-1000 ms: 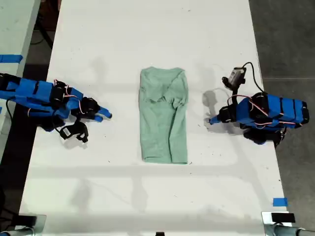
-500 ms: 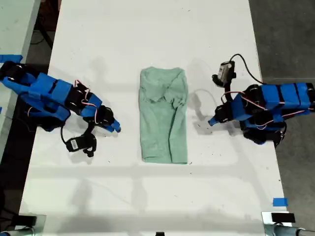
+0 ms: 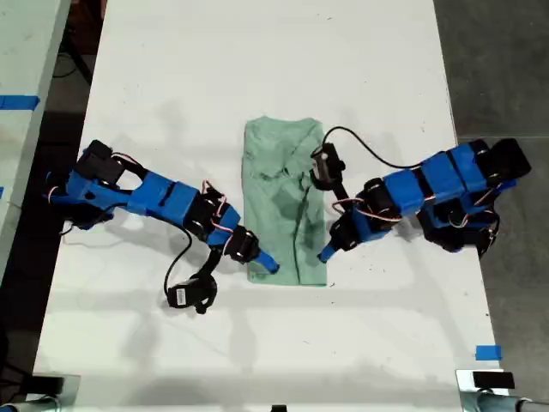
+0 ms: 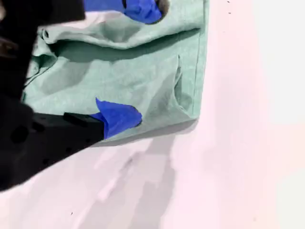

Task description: Fold t shirt

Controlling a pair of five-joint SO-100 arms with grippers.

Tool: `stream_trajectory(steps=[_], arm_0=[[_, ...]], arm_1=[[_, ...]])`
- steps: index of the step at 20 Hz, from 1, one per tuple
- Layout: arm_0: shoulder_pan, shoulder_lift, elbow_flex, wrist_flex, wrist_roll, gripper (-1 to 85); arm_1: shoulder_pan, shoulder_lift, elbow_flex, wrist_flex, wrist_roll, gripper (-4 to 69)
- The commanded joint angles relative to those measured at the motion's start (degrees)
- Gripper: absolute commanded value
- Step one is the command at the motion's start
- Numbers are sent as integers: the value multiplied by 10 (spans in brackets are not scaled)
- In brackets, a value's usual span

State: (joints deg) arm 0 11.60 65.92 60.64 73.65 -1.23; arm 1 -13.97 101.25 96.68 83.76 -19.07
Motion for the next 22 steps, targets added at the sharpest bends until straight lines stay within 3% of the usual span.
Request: stream_trajectory(steps=[1, 5, 9, 11, 13, 14, 15, 17, 22], arm_0=[[4, -2, -49, 3, -2, 312], [11, -24, -50, 20, -27, 302], [11, -87, -65, 16, -23, 287], [12, -145, -75, -7, -20, 233], [13, -182, -75, -22, -21, 75], [15, -186, -75, -31, -20, 1], [17, -186, -75, -35, -18, 0], [25, -164, -72, -40, -48, 0], [70, -69, -75, -129, -30, 0]], arm_1=[[-13, -69, -98, 20, 0, 291], [-16, -174, -160, 10, 5, 295], [-14, -222, -147, -54, 22, 293], [-18, -264, -113, -120, 40, 264], [-25, -317, -105, -159, 65, 133], [-27, -340, -111, -161, 71, 44], [-33, -343, -112, -161, 75, -11], [-46, -317, -121, -147, 63, -10], [-61, -221, -203, -83, 18, -10]])
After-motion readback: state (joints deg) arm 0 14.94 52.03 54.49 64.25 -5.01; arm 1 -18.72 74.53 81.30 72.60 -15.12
